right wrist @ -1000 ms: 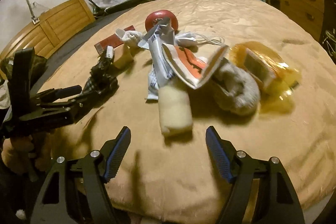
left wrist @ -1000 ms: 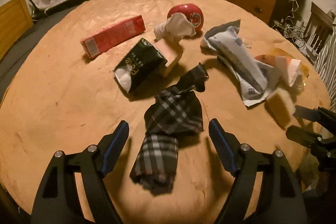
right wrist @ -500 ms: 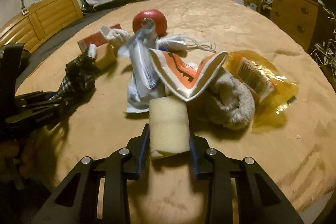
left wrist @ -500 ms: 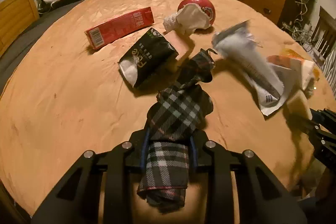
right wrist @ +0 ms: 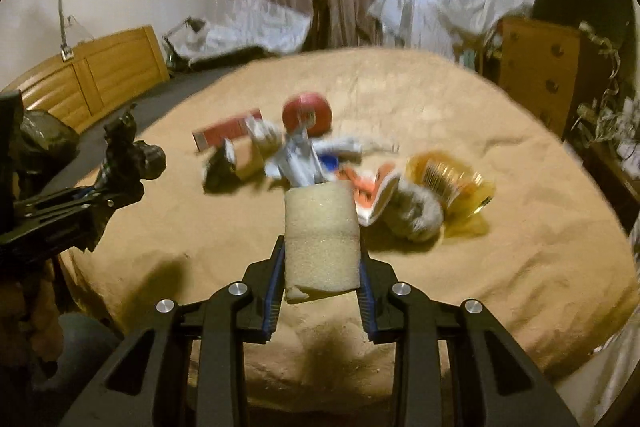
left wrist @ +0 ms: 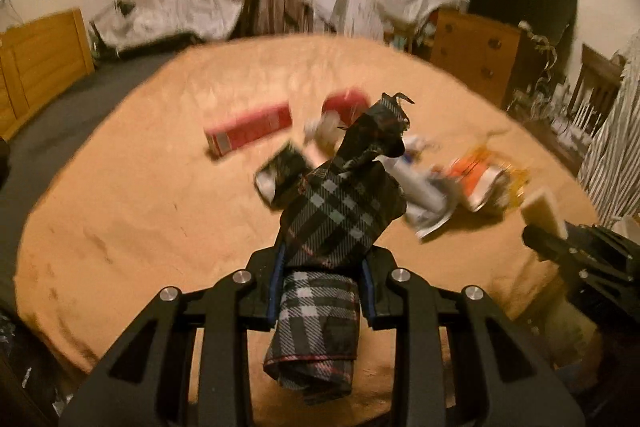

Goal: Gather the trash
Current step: 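Lift the plaid cloth and sponge and carry them to the bucket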

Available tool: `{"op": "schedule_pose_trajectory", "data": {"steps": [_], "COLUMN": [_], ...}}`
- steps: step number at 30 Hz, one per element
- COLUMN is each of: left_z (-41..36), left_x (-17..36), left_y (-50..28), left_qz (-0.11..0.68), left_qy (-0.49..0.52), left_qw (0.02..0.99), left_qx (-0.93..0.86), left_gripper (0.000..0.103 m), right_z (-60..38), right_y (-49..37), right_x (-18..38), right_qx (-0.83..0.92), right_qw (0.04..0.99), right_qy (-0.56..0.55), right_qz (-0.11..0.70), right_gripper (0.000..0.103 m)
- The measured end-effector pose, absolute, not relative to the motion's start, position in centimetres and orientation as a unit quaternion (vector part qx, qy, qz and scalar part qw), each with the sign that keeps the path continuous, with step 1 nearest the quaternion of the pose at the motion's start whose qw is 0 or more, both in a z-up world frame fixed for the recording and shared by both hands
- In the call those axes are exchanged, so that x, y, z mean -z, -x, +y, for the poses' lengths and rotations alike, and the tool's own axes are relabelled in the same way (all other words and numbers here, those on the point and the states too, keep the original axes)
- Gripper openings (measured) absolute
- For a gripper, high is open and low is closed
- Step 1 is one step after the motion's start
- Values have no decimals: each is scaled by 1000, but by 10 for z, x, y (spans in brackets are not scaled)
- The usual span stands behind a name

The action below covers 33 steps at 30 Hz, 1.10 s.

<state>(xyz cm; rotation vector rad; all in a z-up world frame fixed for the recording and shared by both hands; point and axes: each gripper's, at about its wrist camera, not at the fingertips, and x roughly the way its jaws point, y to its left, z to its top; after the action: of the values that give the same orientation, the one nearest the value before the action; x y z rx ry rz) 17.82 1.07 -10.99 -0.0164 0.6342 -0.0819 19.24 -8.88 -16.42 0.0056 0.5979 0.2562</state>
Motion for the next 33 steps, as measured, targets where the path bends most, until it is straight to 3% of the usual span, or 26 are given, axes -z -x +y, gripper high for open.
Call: {"op": "schedule_pose_trajectory", "data": {"steps": [8,14,33], "left_z": [-4,-18,-37], "left_x": [60,40,34], "left_y": [-125,-98,-92], "left_qz": [229,185,178], "left_qy": [21,21,6], "left_qw": [972,981,982], "left_qx": [43,45,69], "left_gripper": [28,28,28], "right_z": [-83,-78,-90], "right_y": [-117,-76,-61], "right_x": [92,61,42], "right_qx": [-102,-94,-88], "right_qw": [979,986,985], "right_qy": [11,27,20], "right_qz": [178,136,145], "right_gripper": [33,33,33]}}
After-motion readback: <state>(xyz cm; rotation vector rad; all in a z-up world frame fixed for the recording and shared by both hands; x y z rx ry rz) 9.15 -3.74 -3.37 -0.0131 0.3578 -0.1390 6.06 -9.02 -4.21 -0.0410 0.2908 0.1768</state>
